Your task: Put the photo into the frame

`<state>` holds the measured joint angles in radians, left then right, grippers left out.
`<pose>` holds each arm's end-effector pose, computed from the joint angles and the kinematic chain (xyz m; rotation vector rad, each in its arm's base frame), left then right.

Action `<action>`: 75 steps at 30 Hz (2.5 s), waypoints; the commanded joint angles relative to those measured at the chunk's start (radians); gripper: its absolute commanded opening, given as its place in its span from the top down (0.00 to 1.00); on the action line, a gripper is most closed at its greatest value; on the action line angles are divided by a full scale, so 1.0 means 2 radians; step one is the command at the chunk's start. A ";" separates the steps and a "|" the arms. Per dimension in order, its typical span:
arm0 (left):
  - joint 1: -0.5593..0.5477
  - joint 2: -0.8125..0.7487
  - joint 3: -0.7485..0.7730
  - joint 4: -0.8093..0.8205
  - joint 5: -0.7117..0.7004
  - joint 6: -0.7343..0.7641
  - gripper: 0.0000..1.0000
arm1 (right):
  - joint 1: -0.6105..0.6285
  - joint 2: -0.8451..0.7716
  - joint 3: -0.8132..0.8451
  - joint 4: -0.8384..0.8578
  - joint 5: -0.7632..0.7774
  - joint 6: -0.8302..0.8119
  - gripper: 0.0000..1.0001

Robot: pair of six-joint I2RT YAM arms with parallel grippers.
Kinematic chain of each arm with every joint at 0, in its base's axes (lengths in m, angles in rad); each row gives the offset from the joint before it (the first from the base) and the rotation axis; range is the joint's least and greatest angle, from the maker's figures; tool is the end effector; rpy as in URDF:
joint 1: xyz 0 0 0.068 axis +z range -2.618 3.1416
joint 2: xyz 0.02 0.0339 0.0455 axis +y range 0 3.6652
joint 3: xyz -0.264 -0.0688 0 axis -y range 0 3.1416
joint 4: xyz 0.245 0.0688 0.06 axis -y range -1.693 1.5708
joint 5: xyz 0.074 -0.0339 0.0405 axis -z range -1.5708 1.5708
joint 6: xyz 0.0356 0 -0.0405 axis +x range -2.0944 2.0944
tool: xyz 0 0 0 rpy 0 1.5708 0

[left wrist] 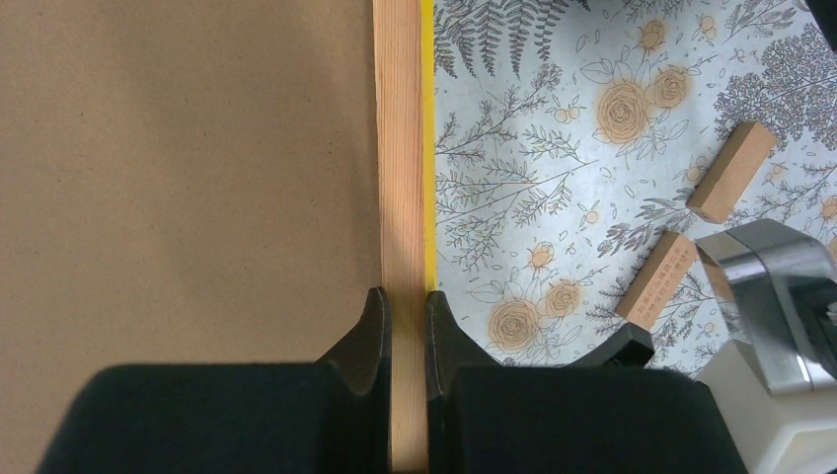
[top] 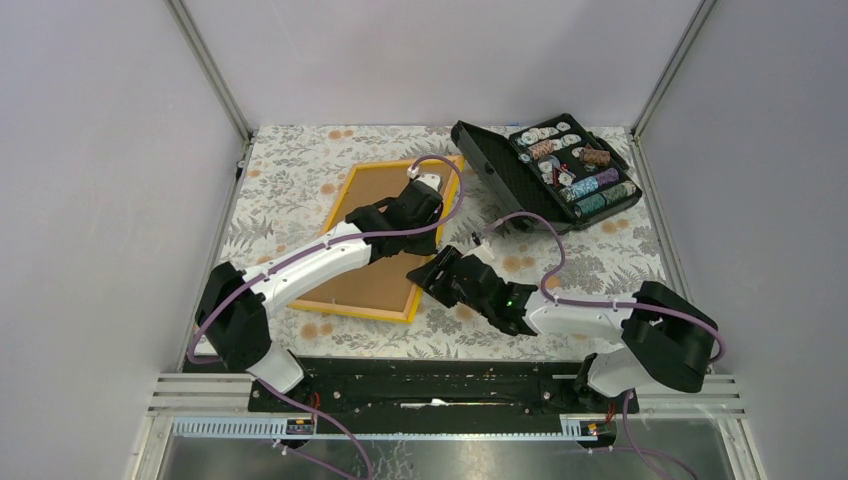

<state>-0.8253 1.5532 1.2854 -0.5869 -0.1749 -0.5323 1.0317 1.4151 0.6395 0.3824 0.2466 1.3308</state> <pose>0.2346 -0.2449 0.2882 0.2780 2.4340 -0.4082 0.1595 0.2498 0.2040 0.5047 2.1351 1.2479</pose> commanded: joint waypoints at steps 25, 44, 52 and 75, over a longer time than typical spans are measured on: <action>-0.001 -0.195 0.019 0.002 -0.115 0.028 0.31 | 0.009 0.010 0.089 -0.084 0.054 -0.111 1.00; 0.000 -0.390 0.026 0.013 -0.267 0.072 0.22 | 0.003 0.098 0.426 -0.342 0.062 -0.627 1.00; -0.001 -0.422 0.030 0.019 -0.285 0.080 0.22 | -0.006 0.125 0.529 -0.409 0.089 -0.749 1.00; -0.001 -0.458 0.008 0.044 -0.337 0.112 0.22 | -0.004 0.192 0.611 -0.458 0.152 -0.904 1.00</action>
<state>-0.8257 0.6537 1.3041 -0.5514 -0.8066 -0.3393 1.0348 1.7760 1.8420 -0.4976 0.4744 -0.4072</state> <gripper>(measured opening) 0.776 0.336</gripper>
